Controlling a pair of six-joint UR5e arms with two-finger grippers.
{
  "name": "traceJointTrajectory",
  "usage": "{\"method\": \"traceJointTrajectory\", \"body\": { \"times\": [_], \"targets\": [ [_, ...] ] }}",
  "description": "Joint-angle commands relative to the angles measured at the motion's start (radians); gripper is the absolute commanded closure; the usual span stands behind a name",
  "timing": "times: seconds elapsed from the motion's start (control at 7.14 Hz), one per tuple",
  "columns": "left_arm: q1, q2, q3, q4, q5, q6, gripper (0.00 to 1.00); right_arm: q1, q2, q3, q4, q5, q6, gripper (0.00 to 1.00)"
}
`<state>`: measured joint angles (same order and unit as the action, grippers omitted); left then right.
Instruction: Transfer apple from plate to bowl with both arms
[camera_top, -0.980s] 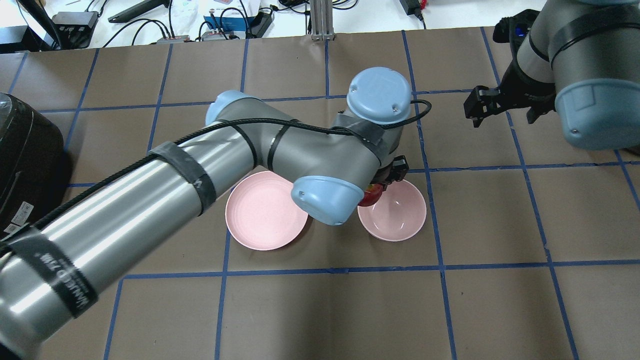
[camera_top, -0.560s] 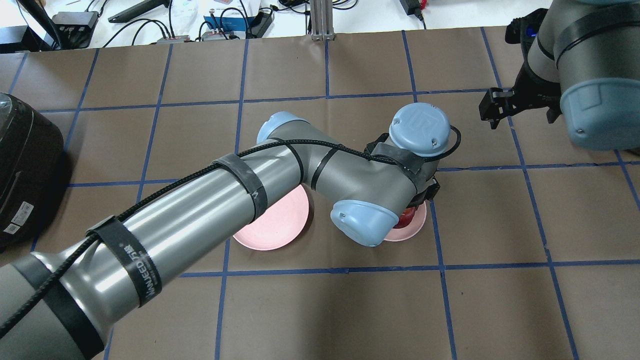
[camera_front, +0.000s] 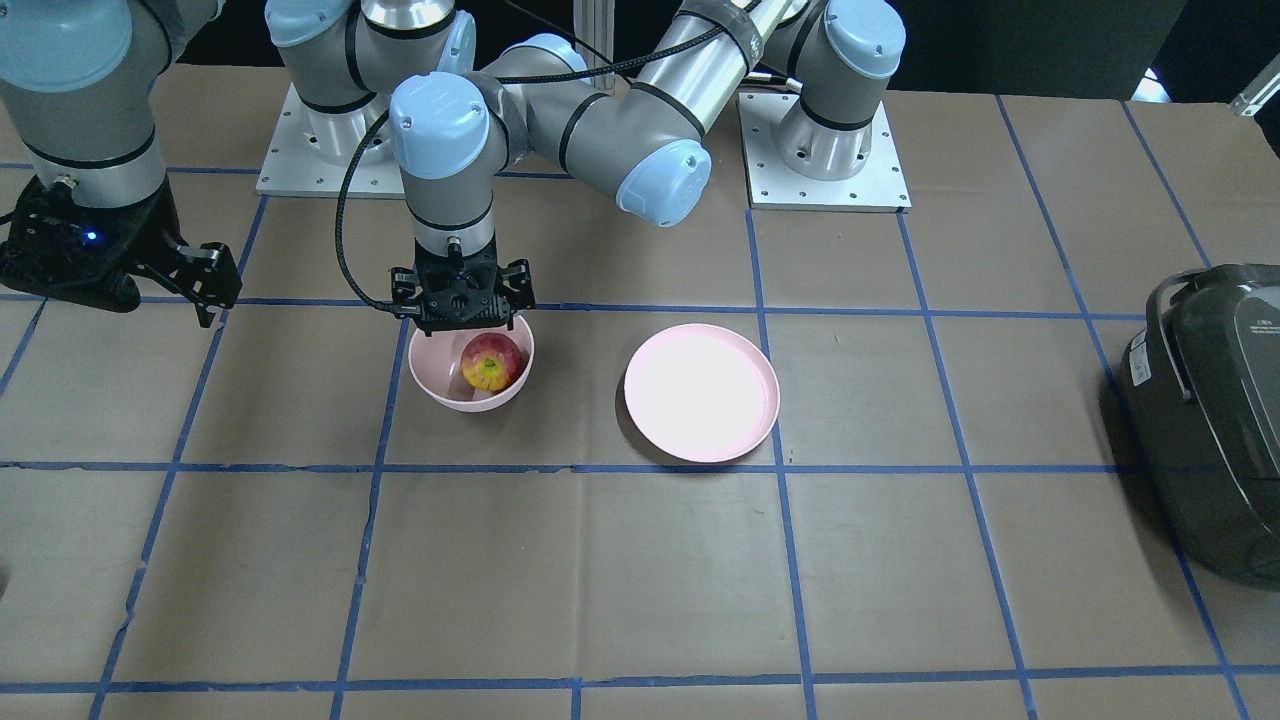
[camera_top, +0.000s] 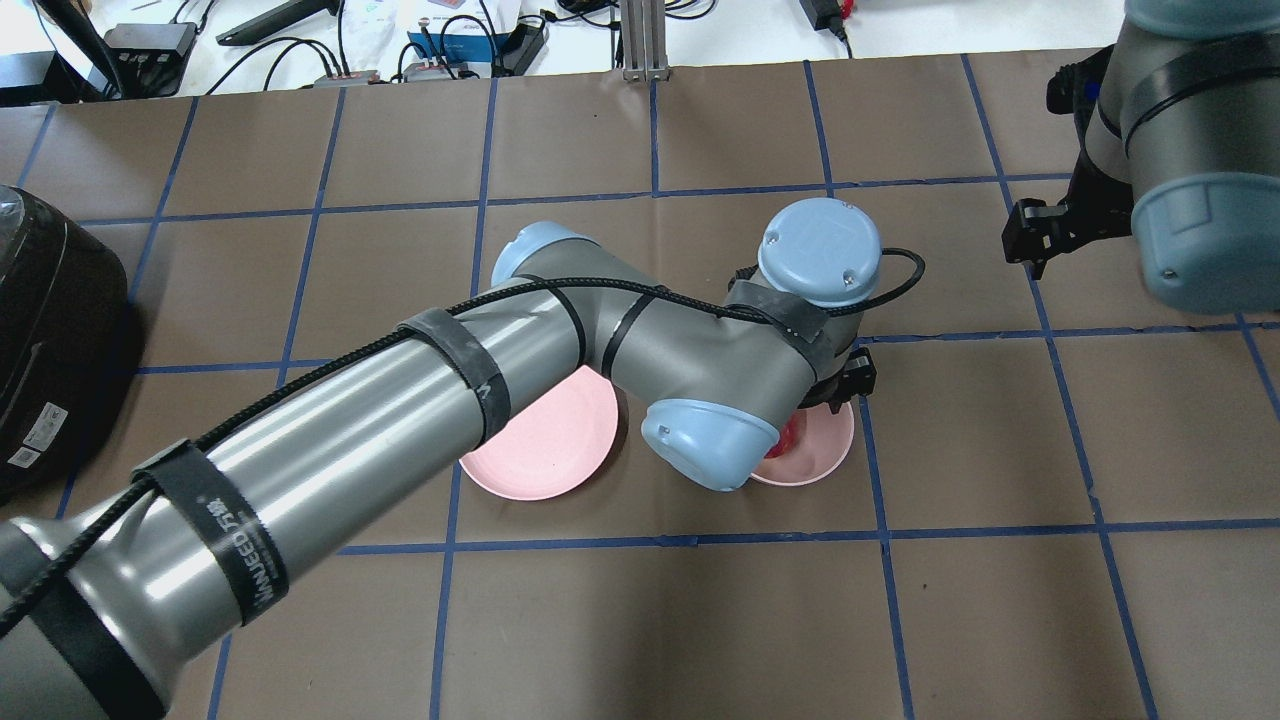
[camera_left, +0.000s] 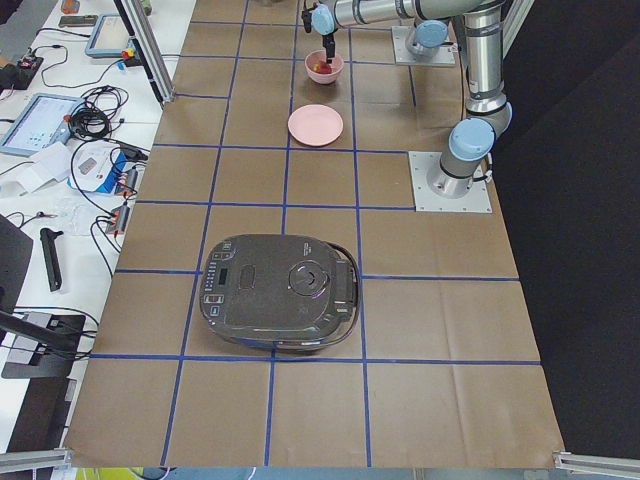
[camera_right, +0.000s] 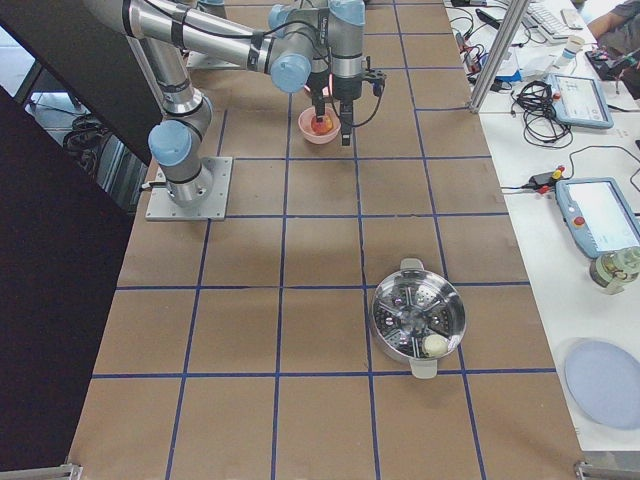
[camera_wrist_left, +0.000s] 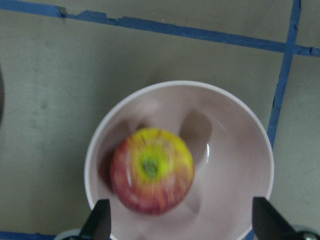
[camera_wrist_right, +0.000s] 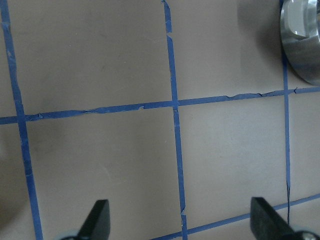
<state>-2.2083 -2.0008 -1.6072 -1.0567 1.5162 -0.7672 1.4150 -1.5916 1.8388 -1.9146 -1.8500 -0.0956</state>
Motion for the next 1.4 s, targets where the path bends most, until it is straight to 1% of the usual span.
{"method": "traceJointTrajectory", "body": {
  "times": [0.0,0.14,0.28,0.42,0.56,0.7,0.84,0.98,1.12,1.26],
  "targets": [
    [0.103,0.130,0.025,-0.241,0.001,0.269,0.00,0.002,0.002,0.002,0.002,0.131,0.010,0.00],
    [0.155,0.208,0.021,-0.332,0.001,0.370,0.00,0.002,-0.014,-0.003,0.009,0.232,0.013,0.00],
    [0.217,0.262,0.021,-0.360,-0.001,0.411,0.00,0.005,-0.031,-0.007,0.053,0.235,0.011,0.00],
    [0.278,0.301,0.026,-0.379,-0.001,0.521,0.00,0.019,-0.043,-0.015,0.072,0.265,0.011,0.00],
    [0.339,0.342,0.027,-0.414,-0.002,0.576,0.00,0.063,-0.062,-0.035,0.071,0.314,0.013,0.00],
    [0.385,0.384,0.024,-0.439,-0.001,0.653,0.00,0.117,-0.065,-0.059,0.068,0.311,0.034,0.00],
    [0.431,0.417,0.027,-0.478,0.002,0.720,0.00,0.157,-0.065,-0.094,0.071,0.313,0.115,0.00],
    [0.482,0.456,0.027,-0.544,0.018,0.796,0.00,0.191,-0.064,-0.134,0.071,0.310,0.158,0.00],
    [0.525,0.479,0.027,-0.560,0.015,0.804,0.00,0.211,-0.060,-0.147,0.071,0.302,0.159,0.00],
    [0.544,0.481,0.032,-0.571,0.010,0.801,0.00,0.211,-0.057,-0.144,0.078,0.301,0.159,0.00]
  ]
}}
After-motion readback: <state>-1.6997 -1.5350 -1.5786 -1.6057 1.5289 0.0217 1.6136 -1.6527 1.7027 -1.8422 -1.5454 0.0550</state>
